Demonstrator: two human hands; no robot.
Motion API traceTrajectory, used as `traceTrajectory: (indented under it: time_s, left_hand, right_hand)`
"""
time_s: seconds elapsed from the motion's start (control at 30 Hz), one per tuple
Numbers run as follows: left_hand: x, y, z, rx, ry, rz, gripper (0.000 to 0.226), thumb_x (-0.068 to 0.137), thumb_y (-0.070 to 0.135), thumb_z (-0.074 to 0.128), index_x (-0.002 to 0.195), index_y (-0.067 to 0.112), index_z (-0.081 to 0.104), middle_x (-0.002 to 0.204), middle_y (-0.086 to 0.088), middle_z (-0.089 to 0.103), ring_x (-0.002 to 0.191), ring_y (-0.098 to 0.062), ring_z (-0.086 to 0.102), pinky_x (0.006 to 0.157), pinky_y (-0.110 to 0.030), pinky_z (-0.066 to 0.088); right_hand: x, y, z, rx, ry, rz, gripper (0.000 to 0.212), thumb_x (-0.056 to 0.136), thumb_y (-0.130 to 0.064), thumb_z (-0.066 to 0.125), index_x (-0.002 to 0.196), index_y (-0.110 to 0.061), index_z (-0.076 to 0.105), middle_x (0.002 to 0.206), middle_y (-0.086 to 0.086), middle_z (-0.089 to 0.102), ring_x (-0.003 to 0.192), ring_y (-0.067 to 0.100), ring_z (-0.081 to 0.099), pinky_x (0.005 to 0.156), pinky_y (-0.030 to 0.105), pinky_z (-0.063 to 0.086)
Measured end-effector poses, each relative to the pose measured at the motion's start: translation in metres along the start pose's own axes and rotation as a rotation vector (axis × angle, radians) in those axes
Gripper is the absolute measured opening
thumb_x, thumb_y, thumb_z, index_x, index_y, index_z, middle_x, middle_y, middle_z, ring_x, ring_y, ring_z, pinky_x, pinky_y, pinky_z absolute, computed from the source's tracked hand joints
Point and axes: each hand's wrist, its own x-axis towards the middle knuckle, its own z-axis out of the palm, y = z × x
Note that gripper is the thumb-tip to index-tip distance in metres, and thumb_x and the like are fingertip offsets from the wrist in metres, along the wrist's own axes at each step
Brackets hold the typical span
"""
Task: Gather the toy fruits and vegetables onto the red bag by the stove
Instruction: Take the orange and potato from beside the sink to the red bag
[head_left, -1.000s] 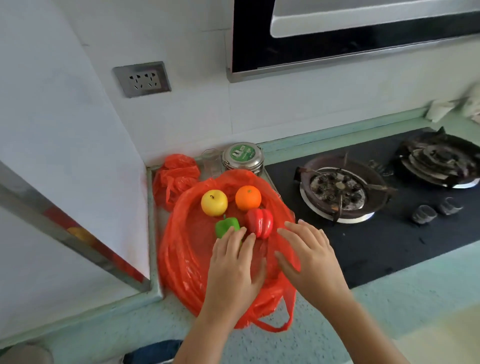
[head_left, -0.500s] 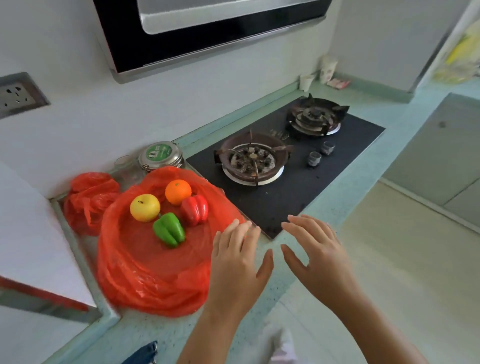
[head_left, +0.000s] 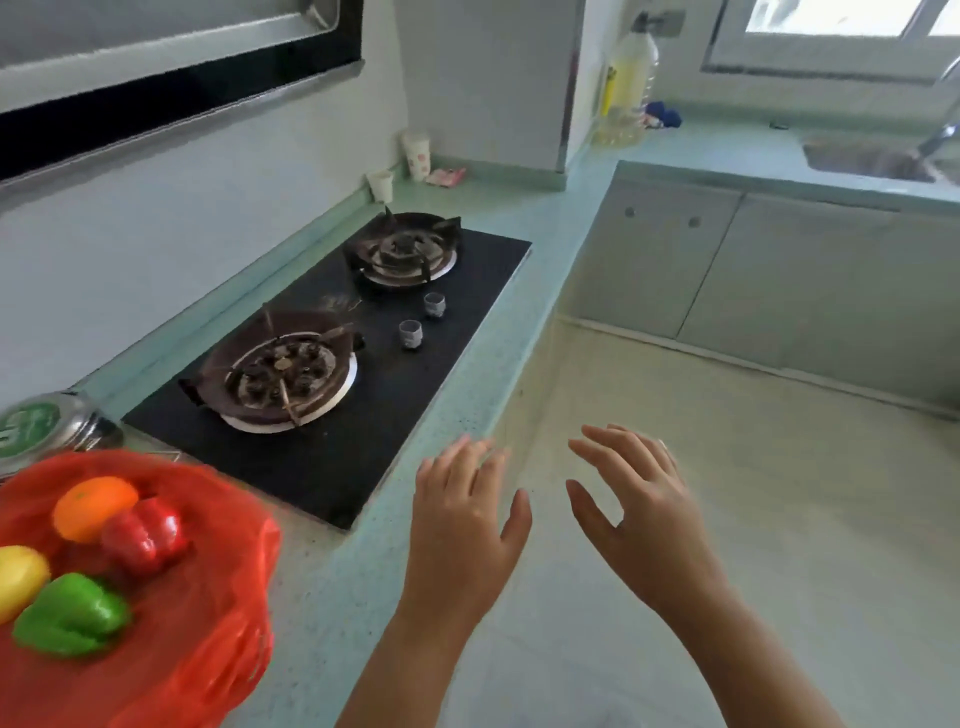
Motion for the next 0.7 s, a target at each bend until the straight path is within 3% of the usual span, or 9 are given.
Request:
traceTrajectory:
  time_s: [0.2,0.37,0.7]
  left_hand:
    - [0.061,0.086,0.067,-0.086,-0.063,0.171,0.055,0.095,0.042,0.024,0.107,0.007,0.064,0.110,-0.010,0.066,0.108,-0.029,0.059,0.095,-0.049,0.040]
    - [0.109,0.164,0.124,-0.176,-0.093,0.291,0.040,0.084,0.033,0.044,0.108,0.008,0.064,0.111,-0.009,0.065,0.110,-0.029,0.058,0.092,-0.050,0.044]
    - [0.161,0.280,0.210,-0.314,-0.163,0.425,0.038,0.084,0.033,0.047,0.109,0.010,0.063,0.113,-0.008,0.064,0.114,-0.026,0.051,0.092,-0.053,0.045]
  right_hand:
    - [0.006,0.094,-0.062,-0.087,0.132,0.158,0.035,0.085,-0.035,0.049,0.109,-0.015,0.063,0.113,0.004,0.063,0.110,0.028,0.053,0.086,0.054,0.046]
    - [0.007,0.174,-0.113,-0.166,0.227,0.264,0.035,0.084,-0.035,0.048,0.108,-0.015,0.063,0.113,0.005,0.063,0.111,0.027,0.052,0.085,0.055,0.047]
    - [-0.001,0.288,-0.183,-0.313,0.332,0.365,0.034,0.084,-0.033,0.050,0.108,-0.013,0.062,0.112,0.007,0.064,0.110,0.030,0.054,0.085,0.056,0.046]
